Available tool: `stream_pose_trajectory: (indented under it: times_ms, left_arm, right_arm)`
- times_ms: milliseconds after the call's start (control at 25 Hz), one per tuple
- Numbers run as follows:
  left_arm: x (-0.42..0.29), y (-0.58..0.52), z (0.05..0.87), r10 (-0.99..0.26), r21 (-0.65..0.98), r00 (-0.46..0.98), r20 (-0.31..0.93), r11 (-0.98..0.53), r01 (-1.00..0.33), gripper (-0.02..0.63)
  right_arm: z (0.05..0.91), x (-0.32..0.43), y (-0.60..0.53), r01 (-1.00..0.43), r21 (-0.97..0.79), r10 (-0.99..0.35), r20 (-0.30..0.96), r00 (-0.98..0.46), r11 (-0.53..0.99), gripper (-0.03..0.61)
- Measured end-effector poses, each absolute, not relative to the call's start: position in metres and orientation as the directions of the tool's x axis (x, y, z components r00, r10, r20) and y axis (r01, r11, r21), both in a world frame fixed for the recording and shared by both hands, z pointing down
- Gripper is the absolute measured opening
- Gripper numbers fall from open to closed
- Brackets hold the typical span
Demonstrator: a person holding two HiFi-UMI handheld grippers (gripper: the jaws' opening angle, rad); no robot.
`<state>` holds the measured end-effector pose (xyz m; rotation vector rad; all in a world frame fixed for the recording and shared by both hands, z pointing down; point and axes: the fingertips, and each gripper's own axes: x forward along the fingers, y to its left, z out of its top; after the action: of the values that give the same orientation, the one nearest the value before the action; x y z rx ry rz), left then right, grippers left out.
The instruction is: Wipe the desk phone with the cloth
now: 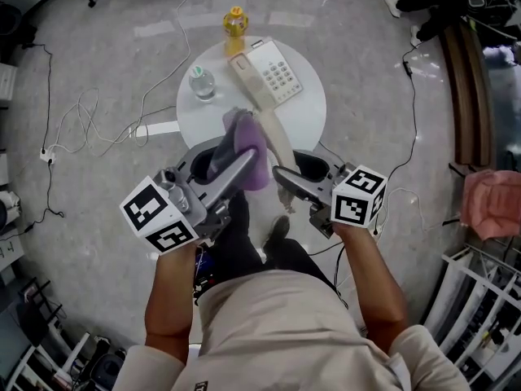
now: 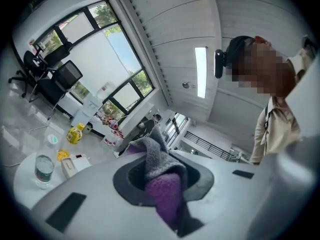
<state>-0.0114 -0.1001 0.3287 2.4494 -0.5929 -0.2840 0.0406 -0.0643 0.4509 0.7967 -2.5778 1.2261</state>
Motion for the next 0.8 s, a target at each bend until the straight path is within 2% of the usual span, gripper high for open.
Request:
stream_pose_trajectory:
  times_ms: [120,320,560,800]
  left_arm:
    - [0.010,-0.091,0.322,-0.394,0.553,0.919,-0.010,-0.768,-0.323,0.061]
    - [0.047,-0.074,0.368,-0.301,0.340,0.914,0.273,-0.858,-0.384,0.061]
    - [0.050,-0.077,0.405,-0.326,0.182,0.846,0.421,-0.884,-0.431,0.061]
    - [0.030,-0.096,0.417,-0.388,0.170,0.810,0.440,-0.850,-0.499,0.061]
  right_arm:
    - [0.461,0.045,-0.059,-0.632,-0.442,-0.392,0.520,-0.759,0.637,0.206]
    - [0.458,0.044,-0.056,-0.643,-0.196,-0.411,0.626,-0.663,0.740,0.206]
    - [0.453,0.044,-0.054,-0.624,-0.150,-0.403,0.644,-0.650,0.767,0.206]
    - [0.453,0.051,-0.047,-0.626,-0.186,-0.384,0.649,-0.657,0.757,0.204]
